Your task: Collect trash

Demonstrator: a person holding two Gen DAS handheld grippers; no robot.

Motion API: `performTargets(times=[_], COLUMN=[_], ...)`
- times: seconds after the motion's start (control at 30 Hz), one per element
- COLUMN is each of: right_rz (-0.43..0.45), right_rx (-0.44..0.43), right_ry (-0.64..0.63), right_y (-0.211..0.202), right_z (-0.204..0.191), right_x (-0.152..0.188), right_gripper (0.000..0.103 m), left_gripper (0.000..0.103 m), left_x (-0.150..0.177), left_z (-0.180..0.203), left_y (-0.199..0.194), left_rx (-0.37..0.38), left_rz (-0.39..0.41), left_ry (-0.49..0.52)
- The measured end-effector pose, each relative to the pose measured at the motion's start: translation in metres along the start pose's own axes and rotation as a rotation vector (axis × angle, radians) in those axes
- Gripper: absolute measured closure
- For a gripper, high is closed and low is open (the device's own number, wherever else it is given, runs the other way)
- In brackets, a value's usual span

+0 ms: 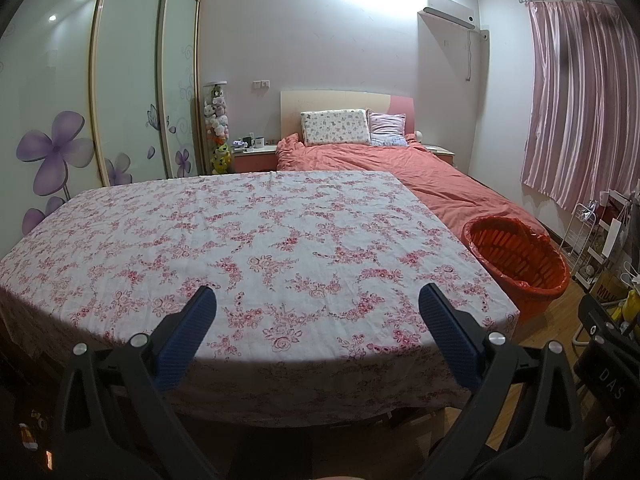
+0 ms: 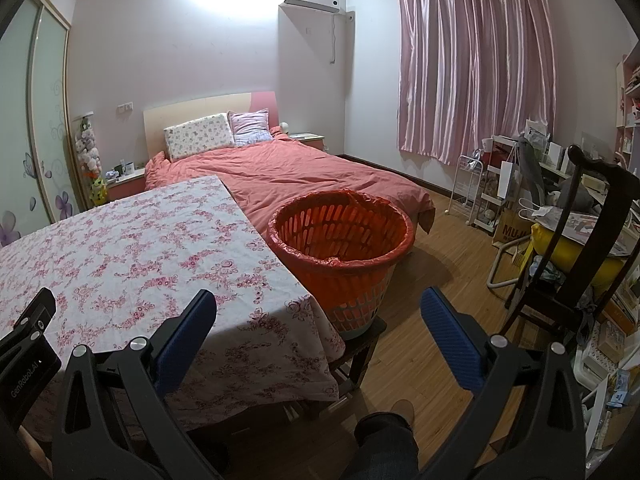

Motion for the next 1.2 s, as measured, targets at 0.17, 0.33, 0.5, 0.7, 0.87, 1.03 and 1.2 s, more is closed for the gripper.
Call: performTargets(times=[0.17, 0.33, 0.5, 0.7, 0.87, 1.03, 1.2], right_rz=[0.0, -0.001, 0.0, -0.001, -0.001, -0.001, -0.002], right_rx=[0.0, 0.0, 0.0, 0.0, 0.0, -0.001, 0.0], right_ry=[0.001, 0.0, 0.001, 0.001, 0.001, 0.001, 0.001], right_y=[-0.0002, -0.0001, -0.0001, -0.0002, -0.0001, -0.0004, -0.0001], right_z=[-0.0002, 0.0, 0.0001, 0.0001, 0.0003, 0.0002, 0.0004], right_x=[-0.0003, -0.0001, -0.0001, -0.0003, -0.0005, -0.001, -0.0006], right_gripper=[0.002, 0.002, 0.002, 0.002, 0.002, 0.002, 0.002], left_gripper=[0.004, 0.004, 0.004, 0.004, 0.004, 0.004, 0.004], left_x=[0.0002, 0.0021, 0.0027, 0.0057, 0.0039, 0.0041, 0.0034], left_z=[-0.0001, -0.0006, -0.0011, -0.0029, -0.0023, -0.003, -0.0029], left_y=[0.0012, 0.0011, 0.0013, -0.0007, 0.0009, 0.0017, 0.0021], left_rx=[0.0, -0.001, -0.001, -0.002, -0.001, -0.003, -0.002], left_rz=[-0.001, -0.003, -0.004, -0.006, -0.006, -0.008, -0.008], left_ry=[0.0, -0.001, -0.001, 0.0, 0.0, 0.0, 0.0])
Point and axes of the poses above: each gripper's, at about its wrist camera, not at the fingertips, and y roughly the way its jaws point, z to its right, x to its underside, the point moved 3 cm from there along y, roughly the way its jaws point, and after that the axes turned 1 degree about y, right-handed, at the moved point
